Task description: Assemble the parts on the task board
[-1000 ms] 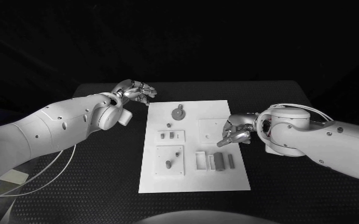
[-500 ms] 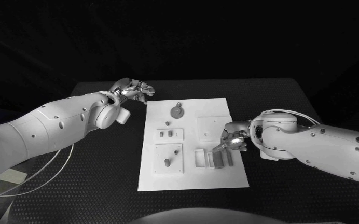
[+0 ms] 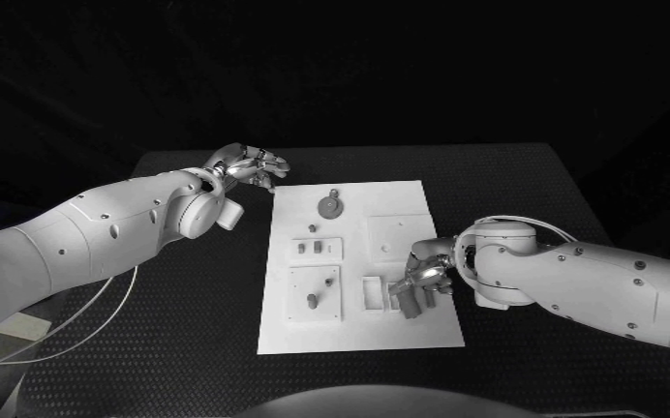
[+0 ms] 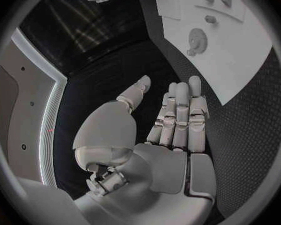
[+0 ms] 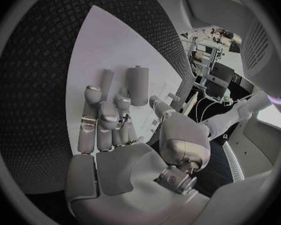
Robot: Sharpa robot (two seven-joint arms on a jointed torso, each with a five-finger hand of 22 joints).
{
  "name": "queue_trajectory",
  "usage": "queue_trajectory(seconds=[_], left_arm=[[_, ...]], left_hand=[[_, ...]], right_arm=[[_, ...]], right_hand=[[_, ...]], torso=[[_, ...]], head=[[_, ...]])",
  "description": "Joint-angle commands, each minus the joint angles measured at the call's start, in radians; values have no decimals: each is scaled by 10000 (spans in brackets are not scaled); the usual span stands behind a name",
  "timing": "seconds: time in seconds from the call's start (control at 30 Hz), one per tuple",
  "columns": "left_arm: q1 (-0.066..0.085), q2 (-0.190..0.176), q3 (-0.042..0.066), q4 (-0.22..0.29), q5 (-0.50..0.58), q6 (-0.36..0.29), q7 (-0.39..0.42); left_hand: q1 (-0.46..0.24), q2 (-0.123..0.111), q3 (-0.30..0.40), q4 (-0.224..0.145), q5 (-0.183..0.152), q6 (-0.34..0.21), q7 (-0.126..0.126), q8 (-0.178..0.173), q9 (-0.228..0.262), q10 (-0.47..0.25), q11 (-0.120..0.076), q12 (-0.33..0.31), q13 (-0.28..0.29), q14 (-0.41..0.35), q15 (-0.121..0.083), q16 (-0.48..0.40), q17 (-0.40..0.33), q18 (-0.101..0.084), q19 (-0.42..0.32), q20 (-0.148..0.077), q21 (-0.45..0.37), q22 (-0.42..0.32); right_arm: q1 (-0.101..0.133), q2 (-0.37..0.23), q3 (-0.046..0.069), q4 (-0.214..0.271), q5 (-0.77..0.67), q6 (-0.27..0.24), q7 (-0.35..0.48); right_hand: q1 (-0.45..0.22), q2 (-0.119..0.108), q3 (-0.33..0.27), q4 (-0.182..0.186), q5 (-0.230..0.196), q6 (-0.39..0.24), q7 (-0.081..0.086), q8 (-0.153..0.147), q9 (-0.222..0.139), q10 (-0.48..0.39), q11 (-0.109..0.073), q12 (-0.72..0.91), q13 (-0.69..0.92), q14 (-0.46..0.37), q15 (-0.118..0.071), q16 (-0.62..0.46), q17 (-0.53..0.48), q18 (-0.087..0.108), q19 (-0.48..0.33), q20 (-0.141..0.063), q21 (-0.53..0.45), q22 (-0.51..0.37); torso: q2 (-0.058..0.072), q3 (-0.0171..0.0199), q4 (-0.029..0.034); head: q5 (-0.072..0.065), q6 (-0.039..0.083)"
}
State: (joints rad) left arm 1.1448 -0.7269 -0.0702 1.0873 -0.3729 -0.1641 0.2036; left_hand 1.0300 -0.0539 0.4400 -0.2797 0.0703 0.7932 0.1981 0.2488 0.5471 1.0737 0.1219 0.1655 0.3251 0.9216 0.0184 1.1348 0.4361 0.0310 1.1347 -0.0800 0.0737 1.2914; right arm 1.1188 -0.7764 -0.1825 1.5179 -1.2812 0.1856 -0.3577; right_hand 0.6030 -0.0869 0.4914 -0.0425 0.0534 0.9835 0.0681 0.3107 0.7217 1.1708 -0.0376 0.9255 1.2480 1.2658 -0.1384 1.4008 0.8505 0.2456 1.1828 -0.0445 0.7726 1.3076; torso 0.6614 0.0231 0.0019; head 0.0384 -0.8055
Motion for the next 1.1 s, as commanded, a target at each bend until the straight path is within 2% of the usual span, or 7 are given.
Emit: queue_trajectory(seconds=[0.03, 0.43, 0.5, 0.63, 0.73, 0.93, 1.1], left_arm=[[12, 7, 7, 25, 55, 158, 109], [12, 4, 7, 28, 55, 160, 108], [12, 4, 7, 23, 55, 159, 106], [12, -1, 7, 20, 55, 154, 105], [12, 2, 7, 17, 55, 156, 105], [12, -10, 6, 8, 55, 156, 99], [12, 6, 6, 3, 55, 196, 71]], left_hand=[[-109, -26, -50, 18, -61, -5, 67, 52, 10, -138, 35, 45, -15, 35, -12, -52, 10, 194, 22, -15, -52, 3], [-125, -25, -55, 22, -60, -5, 66, 55, 11, -140, 34, 51, -16, 34, -12, -52, 10, 195, 20, -15, -53, 3], [-126, -25, -55, 22, -60, -4, 66, 55, 11, -140, 34, 52, -16, 34, -12, -52, 11, 195, 20, -16, -53, 3], [-128, -23, -55, 21, -59, -4, 65, 56, 11, -140, 33, 55, -16, 34, -13, -53, 11, 196, 20, -17, -52, 3], [-129, -23, -55, 21, -59, -4, 65, 57, 11, -140, 33, 57, -16, 34, -13, -53, 11, 197, 19, -17, -52, 3], [-133, -20, -55, 21, -59, -3, 64, 58, 12, -140, 33, 60, -16, 34, -13, -52, 11, 197, 19, -17, -52, 3], [-173, -1, -60, 42, -60, -2, 64, 63, 12, -143, 32, 72, -16, 33, -13, -53, 12, 196, 20, -16, -51, 2]], right_arm=[[-35, 1, -5, -57, -32, 122, 66], [-105, 66, -33, -151, -27, 169, 71], [-105, 56, -34, -138, 22, 135, 77], [-105, 36, -34, -76, 86, -38, 97], [-105, -9, -32, 8, 151, -111, 107], [-85, -155, -25, 212, 355, -193, 89], [150, -208, -8, 340, 573, -194, 89]], right_hand=[[-69, 57, 51, -5, -27, 43, 91, 34, 0, -25, 29, 33, 6, -22, -37, 30, 20, 162, -16, -58, 51, 222], [4, 280, 96, -316, -25, 100, 107, -63, -26, -41, 43, 39, -9, -34, -19, 15, 62, 162, -59, -44, 111, 222], [66, 490, 89, -620, -18, 137, 112, -105, -27, -44, 45, 48, -17, -32, -13, 9, 84, 162, -73, -28, 151, 221], [397, 1263, 139, -1803, -26, 254, 107, -167, -2, -28, 45, 83, -32, -4, -12, 3, 133, 162, -83, 6, 240, 214], [593, 1630, 218, -2404, -18, 342, 96, -179, 17, 20, 37, 104, -52, 33, -21, 0, 148, 162, -53, 31, 279, 205], [1206, 1857, 441, -2517, -24, 438, 69, -206, 44, 85, 12, 132, -79, 81, -44, 4, 175, 162, -31, 17, 337, 211], [1265, 1940, 426, -2500, -28, 470, 69, -215, 53, 99, 14, 135, -90, 86, -40, 1, 183, 162, -28, 40, 350, 207]], torso=[[-3, -7, 9], [-4, -14, 14], [-4, -14, 14], [-6, -18, 11], [-5, -14, 8], [-5, -9, 2], [-5, -10, 6]], head=[[-17, -17], [-31, -40], [-31, -40], [-31, -48], [-27, -53], [-18, -73], [-15, -70]])
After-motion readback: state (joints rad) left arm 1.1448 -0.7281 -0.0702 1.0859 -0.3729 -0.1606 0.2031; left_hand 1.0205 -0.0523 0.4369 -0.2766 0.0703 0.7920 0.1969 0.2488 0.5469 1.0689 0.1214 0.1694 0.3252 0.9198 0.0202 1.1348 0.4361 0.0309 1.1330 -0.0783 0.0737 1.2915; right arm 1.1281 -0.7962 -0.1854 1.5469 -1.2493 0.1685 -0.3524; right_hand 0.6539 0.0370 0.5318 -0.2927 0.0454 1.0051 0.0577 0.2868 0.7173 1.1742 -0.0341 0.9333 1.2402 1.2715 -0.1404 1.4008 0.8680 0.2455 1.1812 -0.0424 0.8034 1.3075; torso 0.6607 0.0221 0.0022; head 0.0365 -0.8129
